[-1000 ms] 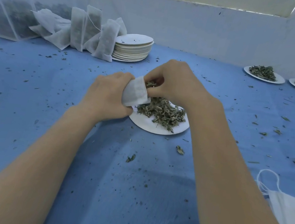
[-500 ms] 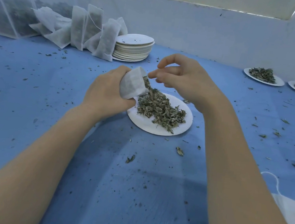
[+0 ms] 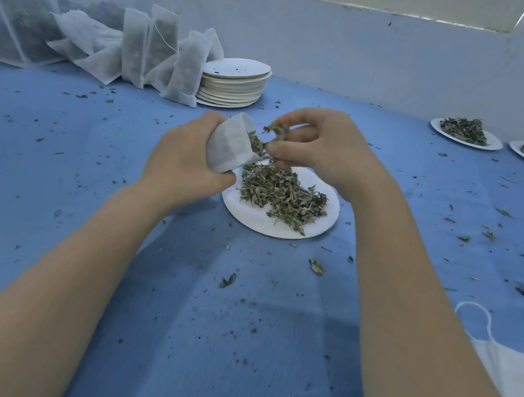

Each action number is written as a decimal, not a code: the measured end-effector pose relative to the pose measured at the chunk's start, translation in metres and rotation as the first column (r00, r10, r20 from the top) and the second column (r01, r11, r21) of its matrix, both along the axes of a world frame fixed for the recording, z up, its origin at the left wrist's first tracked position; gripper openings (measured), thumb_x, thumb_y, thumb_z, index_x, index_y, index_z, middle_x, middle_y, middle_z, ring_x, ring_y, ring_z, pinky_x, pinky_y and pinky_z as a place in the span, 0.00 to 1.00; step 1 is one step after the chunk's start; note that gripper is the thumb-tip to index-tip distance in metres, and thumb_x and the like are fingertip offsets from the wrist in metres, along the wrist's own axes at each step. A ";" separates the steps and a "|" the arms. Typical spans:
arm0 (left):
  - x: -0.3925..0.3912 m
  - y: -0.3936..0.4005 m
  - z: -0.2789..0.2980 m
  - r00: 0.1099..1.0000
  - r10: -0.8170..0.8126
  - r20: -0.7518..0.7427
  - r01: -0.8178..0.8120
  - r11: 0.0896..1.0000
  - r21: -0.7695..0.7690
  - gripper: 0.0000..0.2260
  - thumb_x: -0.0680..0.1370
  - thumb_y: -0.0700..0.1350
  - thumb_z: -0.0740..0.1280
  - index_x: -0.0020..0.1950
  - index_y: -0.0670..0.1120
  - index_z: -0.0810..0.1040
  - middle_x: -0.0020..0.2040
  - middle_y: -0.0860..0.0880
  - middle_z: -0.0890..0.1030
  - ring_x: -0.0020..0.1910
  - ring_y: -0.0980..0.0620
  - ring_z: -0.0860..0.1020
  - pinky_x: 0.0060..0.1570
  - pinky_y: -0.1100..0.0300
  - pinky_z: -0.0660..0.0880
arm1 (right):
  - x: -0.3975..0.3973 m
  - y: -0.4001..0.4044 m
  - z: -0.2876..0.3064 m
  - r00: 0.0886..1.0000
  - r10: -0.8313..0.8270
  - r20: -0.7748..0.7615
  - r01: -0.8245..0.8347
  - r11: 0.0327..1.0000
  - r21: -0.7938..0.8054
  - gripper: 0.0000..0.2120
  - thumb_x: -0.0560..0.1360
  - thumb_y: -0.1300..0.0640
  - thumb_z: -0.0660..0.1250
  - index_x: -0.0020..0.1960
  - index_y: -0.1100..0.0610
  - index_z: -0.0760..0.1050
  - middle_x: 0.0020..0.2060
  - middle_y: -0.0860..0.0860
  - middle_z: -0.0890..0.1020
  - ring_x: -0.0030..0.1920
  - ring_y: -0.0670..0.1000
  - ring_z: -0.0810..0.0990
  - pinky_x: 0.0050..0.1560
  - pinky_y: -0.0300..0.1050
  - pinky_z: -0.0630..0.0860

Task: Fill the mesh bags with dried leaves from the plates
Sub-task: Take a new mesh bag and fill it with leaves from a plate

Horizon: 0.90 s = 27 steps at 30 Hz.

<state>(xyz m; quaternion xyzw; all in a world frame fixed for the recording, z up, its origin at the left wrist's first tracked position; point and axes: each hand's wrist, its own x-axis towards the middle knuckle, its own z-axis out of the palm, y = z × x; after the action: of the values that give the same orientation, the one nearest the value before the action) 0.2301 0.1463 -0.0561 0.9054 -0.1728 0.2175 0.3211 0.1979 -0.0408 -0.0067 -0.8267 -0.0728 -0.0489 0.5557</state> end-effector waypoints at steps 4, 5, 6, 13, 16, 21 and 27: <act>-0.001 -0.003 0.000 0.999 -0.029 0.027 0.026 0.993 0.118 0.24 0.63 0.45 0.72 0.58 0.48 0.72 0.45 0.53 0.74 0.46 0.44 0.74 0.43 0.57 0.66 | -0.003 0.004 0.005 0.996 0.000 0.085 0.009 0.994 -0.107 0.07 0.67 0.65 0.75 0.44 0.59 0.83 0.37 0.54 0.84 0.34 0.45 0.82 0.43 0.36 0.79; -0.002 -0.005 0.000 0.999 -0.037 0.030 0.033 0.992 0.118 0.24 0.63 0.45 0.72 0.58 0.48 0.73 0.46 0.52 0.75 0.46 0.44 0.74 0.43 0.57 0.66 | -0.004 0.008 0.006 0.995 -0.002 0.100 0.022 0.980 -0.196 0.05 0.66 0.64 0.75 0.41 0.57 0.83 0.36 0.54 0.84 0.34 0.45 0.81 0.42 0.35 0.78; -0.002 -0.006 -0.001 0.999 -0.042 0.033 0.038 0.993 0.112 0.24 0.63 0.45 0.73 0.58 0.48 0.73 0.47 0.51 0.77 0.46 0.44 0.75 0.43 0.57 0.67 | -0.004 0.012 0.007 0.993 -0.004 0.118 0.040 0.953 -0.301 0.05 0.66 0.64 0.74 0.39 0.55 0.83 0.34 0.53 0.84 0.33 0.45 0.80 0.38 0.33 0.76; -0.005 -0.015 -0.003 0.998 -0.056 0.013 0.055 0.998 0.041 0.17 0.64 0.47 0.71 0.49 0.52 0.70 0.42 0.56 0.73 0.42 0.50 0.73 0.40 0.58 0.67 | -0.004 0.034 0.008 0.987 0.091 0.132 -0.008 0.852 -0.524 0.05 0.68 0.66 0.66 0.36 0.60 0.80 0.27 0.49 0.69 0.28 0.47 0.60 0.25 0.33 0.60; -0.006 -0.015 -0.002 0.997 -0.074 0.000 0.074 0.996 0.049 0.17 0.63 0.51 0.69 0.49 0.53 0.70 0.42 0.56 0.73 0.41 0.50 0.74 0.41 0.58 0.68 | -0.005 0.030 0.006 0.983 0.186 0.014 -0.150 0.835 -0.529 0.08 0.70 0.64 0.68 0.47 0.57 0.83 0.35 0.50 0.78 0.35 0.47 0.73 0.34 0.33 0.69; -0.002 -0.006 0.001 1.000 -0.013 0.010 0.012 0.997 0.073 0.21 0.64 0.49 0.71 0.55 0.52 0.72 0.44 0.56 0.73 0.42 0.48 0.73 0.40 0.56 0.68 | -0.007 0.007 0.009 0.985 0.163 0.056 -0.146 0.963 -0.228 0.12 0.69 0.63 0.73 0.51 0.53 0.83 0.44 0.47 0.85 0.47 0.41 0.83 0.53 0.38 0.78; -0.006 -0.010 0.003 0.999 -0.050 -0.001 0.050 0.998 0.046 0.20 0.63 0.51 0.70 0.54 0.53 0.72 0.43 0.57 0.74 0.42 0.50 0.73 0.40 0.57 0.67 | -0.004 0.034 0.002 0.988 0.069 0.139 0.001 0.893 -0.450 0.07 0.68 0.65 0.68 0.32 0.56 0.79 0.24 0.52 0.74 0.27 0.45 0.67 0.29 0.39 0.66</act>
<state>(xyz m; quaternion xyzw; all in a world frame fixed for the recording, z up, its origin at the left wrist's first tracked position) 0.2240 0.1363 -0.0536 0.9080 -0.2001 0.2054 0.3054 0.1938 -0.0072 -0.0045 -0.9251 -0.1387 -0.0837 0.3434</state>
